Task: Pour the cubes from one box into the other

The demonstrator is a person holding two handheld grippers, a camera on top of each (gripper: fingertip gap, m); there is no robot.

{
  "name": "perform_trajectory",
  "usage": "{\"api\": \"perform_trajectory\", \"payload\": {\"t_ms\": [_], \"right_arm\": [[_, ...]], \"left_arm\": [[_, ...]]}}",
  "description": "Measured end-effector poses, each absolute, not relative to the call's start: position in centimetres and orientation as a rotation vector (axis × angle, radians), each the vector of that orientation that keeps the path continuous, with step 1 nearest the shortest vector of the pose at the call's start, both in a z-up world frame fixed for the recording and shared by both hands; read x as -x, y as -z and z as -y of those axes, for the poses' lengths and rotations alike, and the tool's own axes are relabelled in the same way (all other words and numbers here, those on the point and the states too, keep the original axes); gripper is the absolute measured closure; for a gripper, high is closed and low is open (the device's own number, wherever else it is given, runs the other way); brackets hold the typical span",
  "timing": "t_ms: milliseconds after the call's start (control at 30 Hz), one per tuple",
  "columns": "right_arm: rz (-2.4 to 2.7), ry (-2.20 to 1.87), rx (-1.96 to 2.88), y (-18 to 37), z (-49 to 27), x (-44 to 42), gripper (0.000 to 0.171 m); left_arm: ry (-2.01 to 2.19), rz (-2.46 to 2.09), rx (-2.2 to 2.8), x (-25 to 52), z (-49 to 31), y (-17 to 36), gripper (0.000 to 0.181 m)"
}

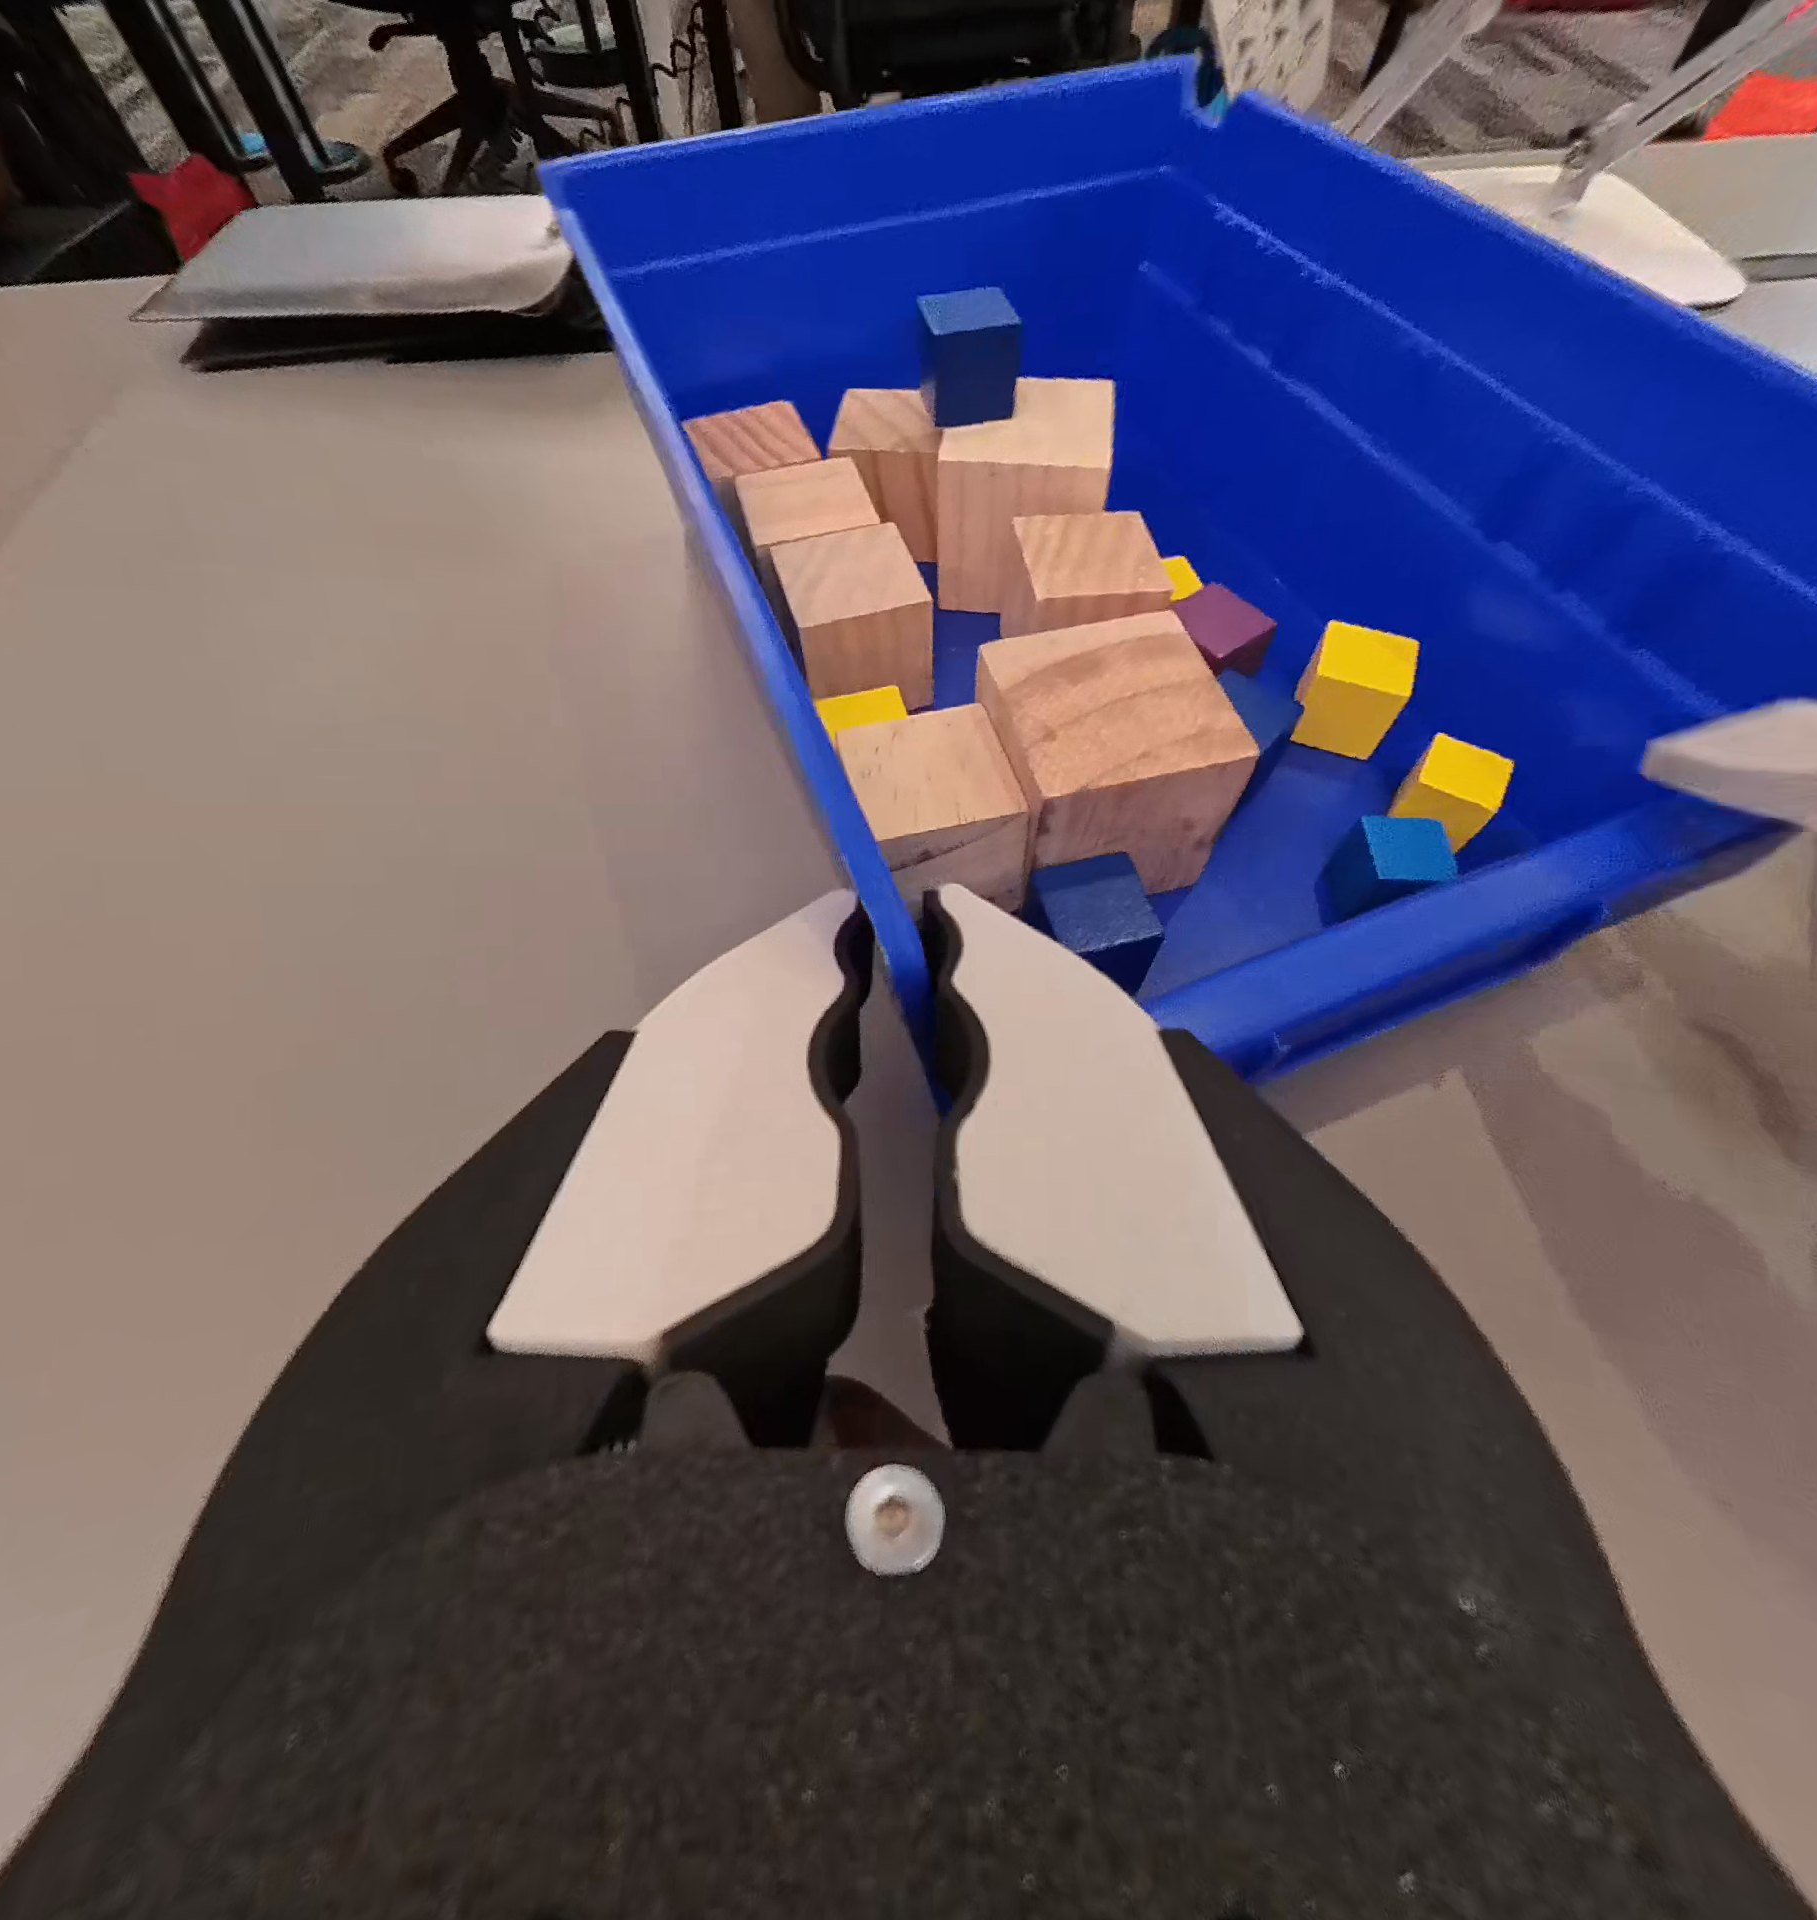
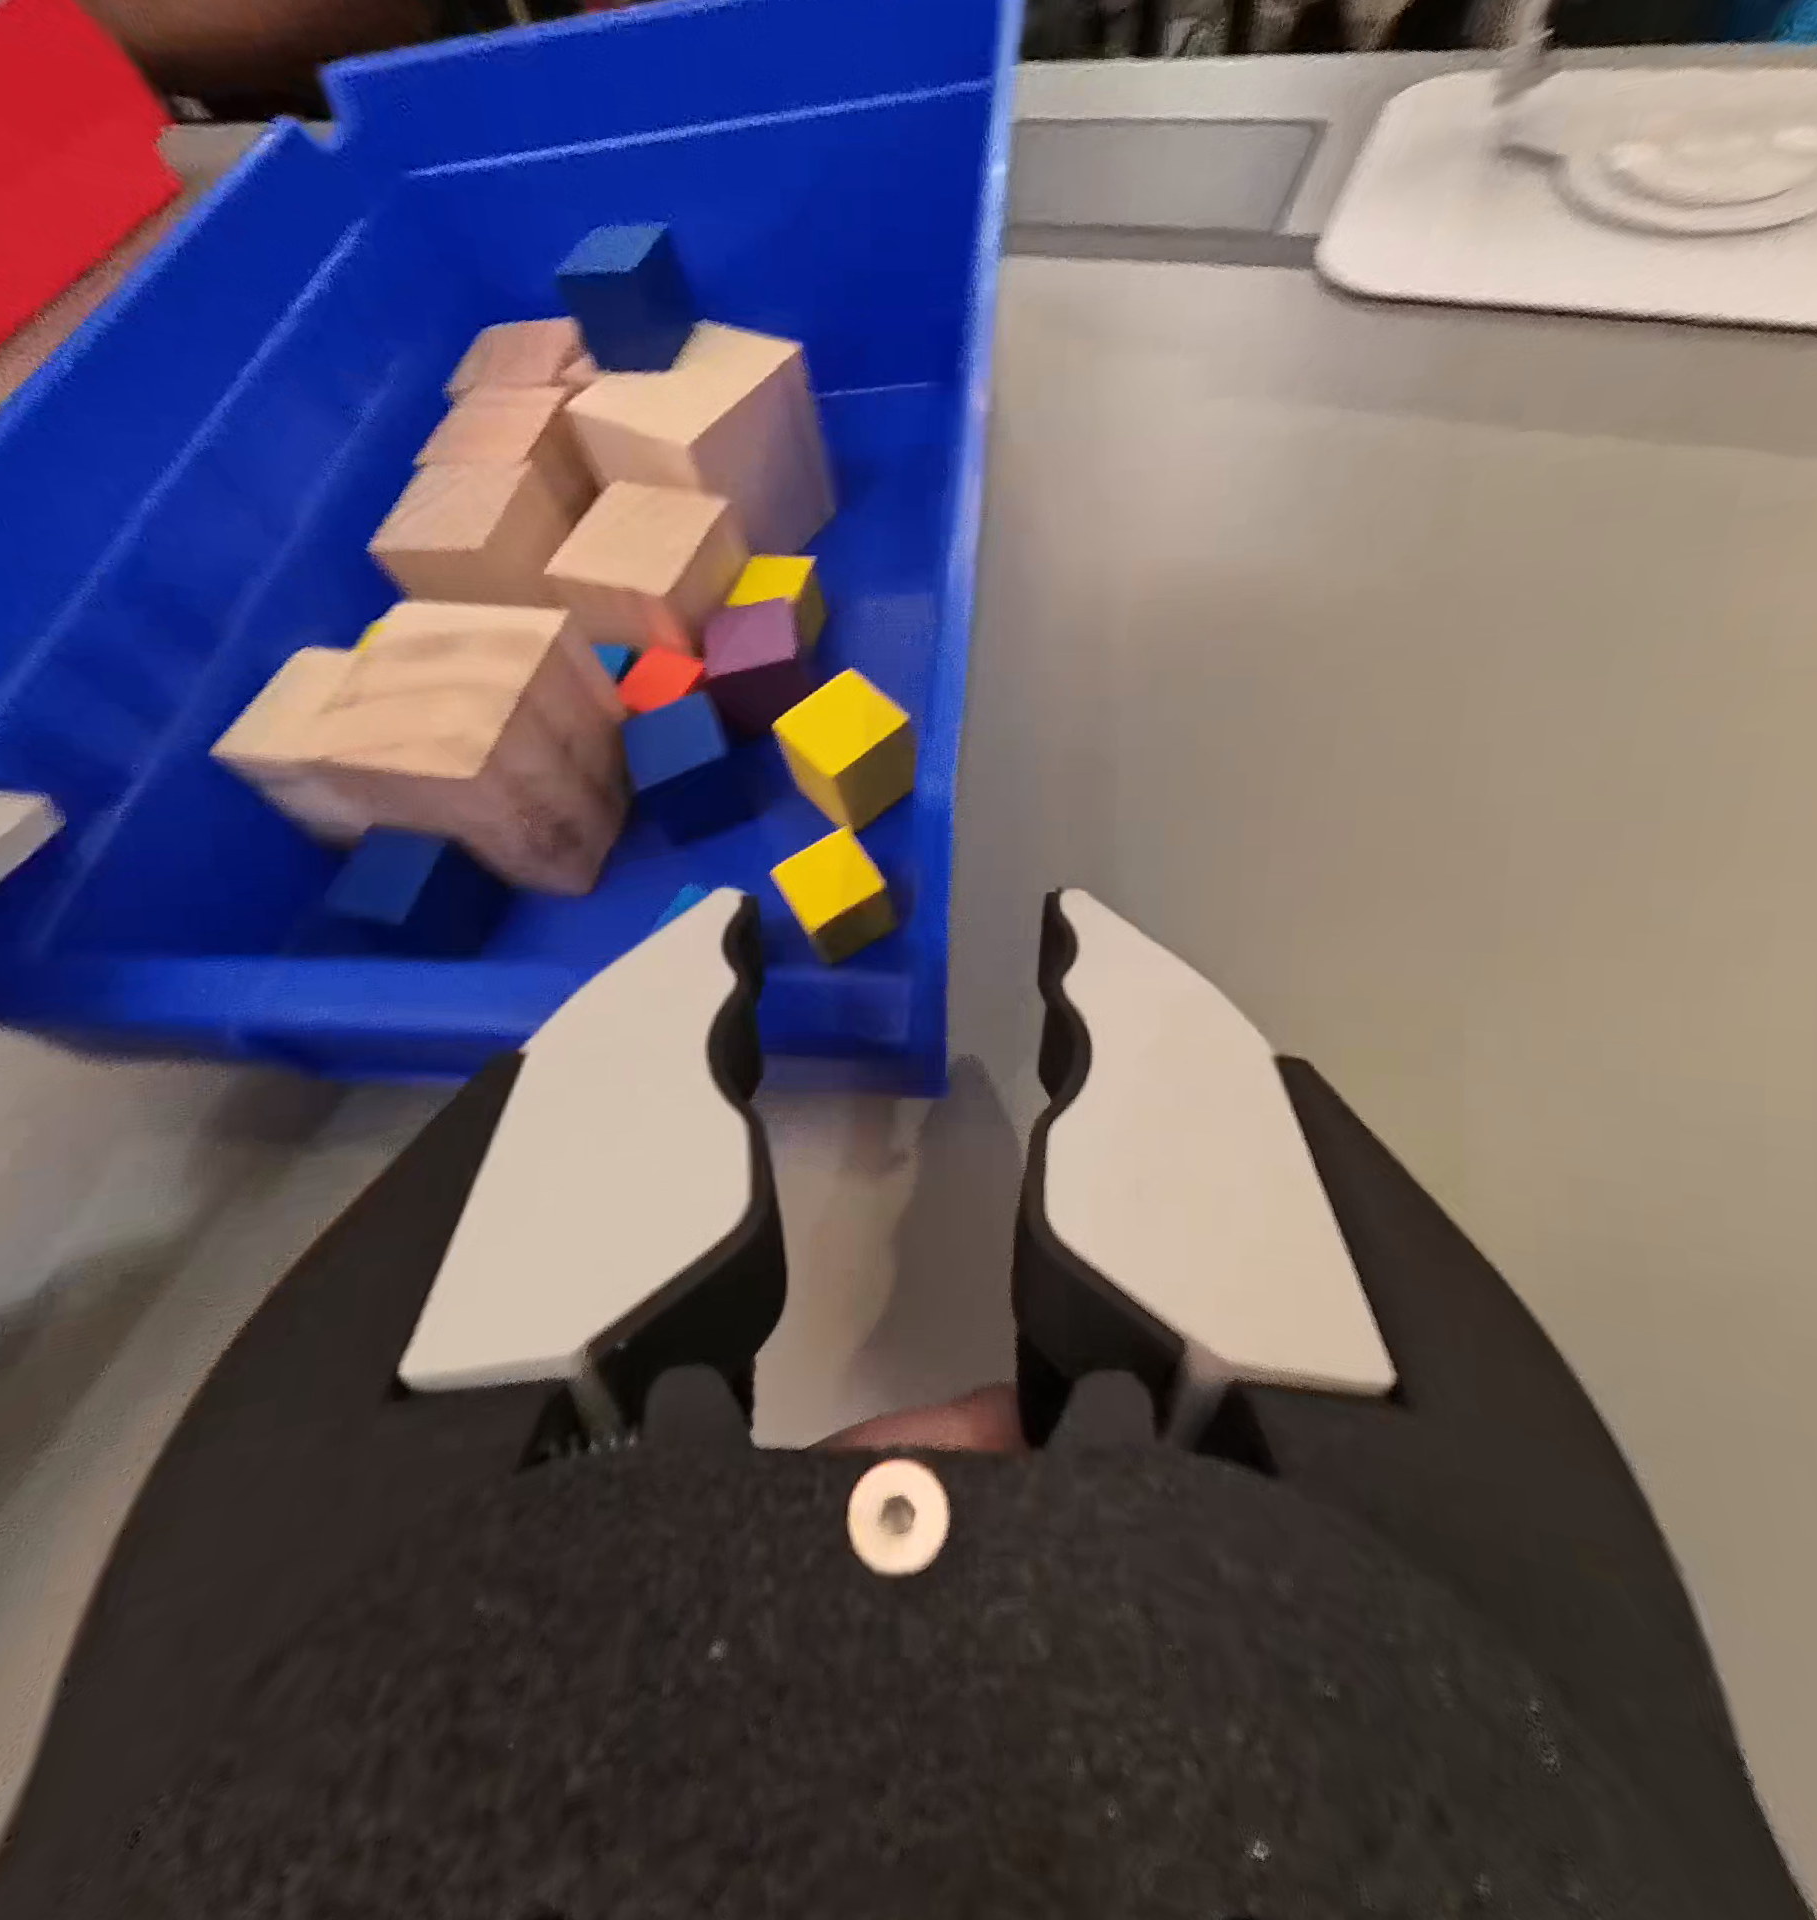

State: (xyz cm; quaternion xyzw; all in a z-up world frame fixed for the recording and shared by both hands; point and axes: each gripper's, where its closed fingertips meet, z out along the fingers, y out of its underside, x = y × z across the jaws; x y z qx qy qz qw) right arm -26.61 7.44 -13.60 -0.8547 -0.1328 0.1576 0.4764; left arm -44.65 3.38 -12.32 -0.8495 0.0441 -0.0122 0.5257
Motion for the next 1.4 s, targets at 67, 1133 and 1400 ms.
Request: {"api": "perform_trajectory", "payload": {"t_ms": [67, 1133, 1400], "right_arm": [[0.316, -0.334, 2.084, 13.6, -8.5, 25.4, 0.124], [-0.101, -0.449, 1.938, 7.3, -7.2, 7.8, 0.169], [-0.458, -0.625, 1.856, 7.0, -6.8, 0.1, 0.168]], "left_arm": [[0.035, -0.091, 2.022, 43.7, -3.1, 12.3, 0.171], [-0.109, -0.338, 1.902, 25.9, -6.3, 1.6, 0.178], [-0.264, -0.632, 1.825, 15.2, -9.2, -4.2, 0.178]]}}
